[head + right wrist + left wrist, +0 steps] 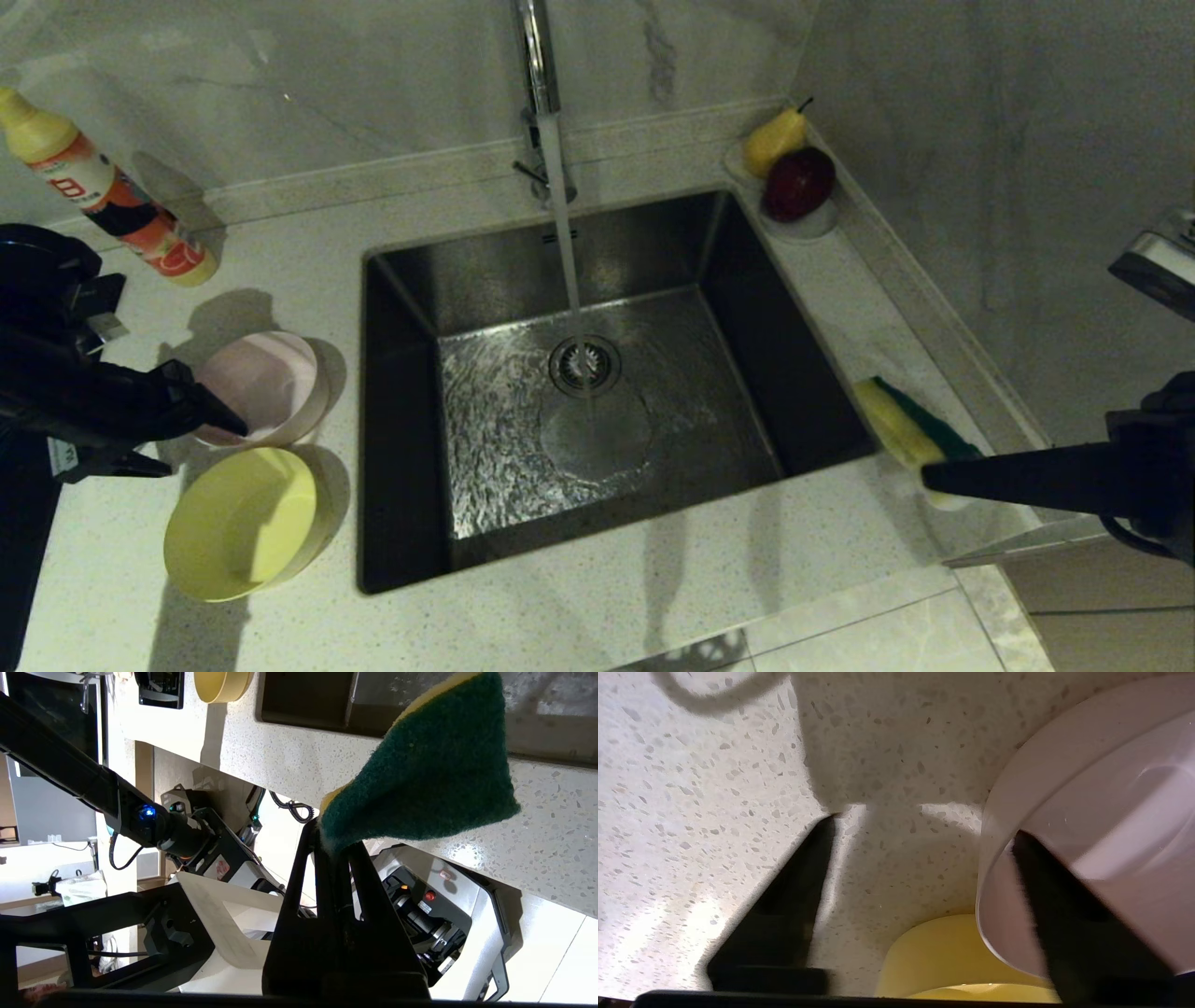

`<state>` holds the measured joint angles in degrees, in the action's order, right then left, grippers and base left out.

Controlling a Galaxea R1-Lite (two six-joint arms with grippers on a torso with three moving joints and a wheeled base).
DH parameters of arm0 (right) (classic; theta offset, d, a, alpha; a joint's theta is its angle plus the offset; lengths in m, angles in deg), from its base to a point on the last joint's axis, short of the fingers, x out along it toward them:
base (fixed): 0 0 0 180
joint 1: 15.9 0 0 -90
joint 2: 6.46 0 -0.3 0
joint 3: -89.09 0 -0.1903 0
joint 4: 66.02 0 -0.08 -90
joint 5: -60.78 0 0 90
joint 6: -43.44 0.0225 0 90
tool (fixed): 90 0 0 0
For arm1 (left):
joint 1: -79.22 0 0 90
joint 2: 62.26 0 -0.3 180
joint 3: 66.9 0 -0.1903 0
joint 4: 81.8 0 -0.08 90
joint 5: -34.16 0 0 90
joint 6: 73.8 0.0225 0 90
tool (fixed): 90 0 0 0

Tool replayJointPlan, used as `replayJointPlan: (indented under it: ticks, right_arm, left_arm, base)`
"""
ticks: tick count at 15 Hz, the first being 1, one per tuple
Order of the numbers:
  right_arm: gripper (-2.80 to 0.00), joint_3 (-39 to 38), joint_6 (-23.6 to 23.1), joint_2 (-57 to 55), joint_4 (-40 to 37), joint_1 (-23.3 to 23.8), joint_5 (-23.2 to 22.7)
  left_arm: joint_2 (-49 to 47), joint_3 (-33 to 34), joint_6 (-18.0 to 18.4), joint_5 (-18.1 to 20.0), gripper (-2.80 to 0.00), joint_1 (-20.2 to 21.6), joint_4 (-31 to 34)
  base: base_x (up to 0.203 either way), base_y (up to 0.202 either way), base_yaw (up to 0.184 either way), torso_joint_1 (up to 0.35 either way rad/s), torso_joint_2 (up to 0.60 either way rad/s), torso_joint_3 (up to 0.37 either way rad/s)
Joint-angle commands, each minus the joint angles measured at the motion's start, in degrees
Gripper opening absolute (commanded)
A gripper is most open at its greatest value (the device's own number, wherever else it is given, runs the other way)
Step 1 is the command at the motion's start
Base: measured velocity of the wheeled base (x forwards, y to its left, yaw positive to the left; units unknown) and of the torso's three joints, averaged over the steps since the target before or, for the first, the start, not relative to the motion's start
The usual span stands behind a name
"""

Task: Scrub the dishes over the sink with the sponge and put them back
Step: Wash the bowl

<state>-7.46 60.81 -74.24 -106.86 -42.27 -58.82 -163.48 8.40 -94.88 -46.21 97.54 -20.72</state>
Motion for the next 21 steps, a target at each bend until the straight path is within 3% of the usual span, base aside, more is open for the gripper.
replayJointPlan:
  ticks: [1,5,8,10,12,14,16,19,21]
  right_arm:
    - [-2.80,-0.1,0.1,0.1,-0.1,0.1,-0.2]
    - [-2.80,-0.7,0.1,0.2,0.0,0.1,-0.2]
    - [-2.80,-0.8,0.1,0.2,1.2,0.6,-0.4]
    - [-2.80,-0.8,0.2,0.5,1.2,0.6,-0.5]
    - [-2.80,-0.9,0.2,0.8,1.1,0.6,-0.4]
    - [-2.80,-1.1,0.1,0.9,1.1,0.6,-0.5]
    - [-2.80,-1.3,0.1,0.9,1.2,0.6,-0.5]
    - [-2.80,-1.7,0.1,0.8,1.3,0.6,-0.5]
    - [-2.80,-1.9,0.1,1.0,1.3,0.6,-0.5]
  left_arm:
    - [-0.3,-0.6,-1.4,-0.6,-2.80,0.0,0.2]
    - [-0.3,-0.8,-2.1,-1.5,-2.80,0.0,-1.9]
    - [-1.6,-1.3,-6.5,-6.7,-2.80,0.6,-6.2]
    - [-1.6,-1.8,-6.8,-7.1,-2.80,1.5,-6.5]
    - [-1.6,-4.4,-8.6,-6.9,-2.80,3.2,-6.4]
    - [-0.6,-7.5,-12.9,-6.0,-2.80,4.4,-6.5]
    - [1.7,-9.7,-16.2,-3.2,-2.80,4.6,-6.5]
    - [5.7,-10.6,-16.8,-1.0,-2.80,4.4,-6.8]
    - [8.1,-11.0,-17.5,0.6,-2.80,1.9,-6.9]
  base:
    - [0.000,0.000,0.000,0.000,0.00,0.000]
    - [0.000,0.000,0.000,0.000,0.00,0.000]
    - [0.000,0.000,0.000,0.000,0.00,0.000]
    - [0.000,0.000,0.000,0.000,0.00,0.000]
    - [0.000,0.000,0.000,0.000,0.00,0.000]
    - [0.000,0.000,0.000,0.000,0.00,0.000]
    - [0.000,0.000,0.000,0.000,0.00,0.000]
    - [0.000,0.000,0.000,0.000,0.00,0.000]
    - [0.000,0.000,0.000,0.000,0.00,0.000]
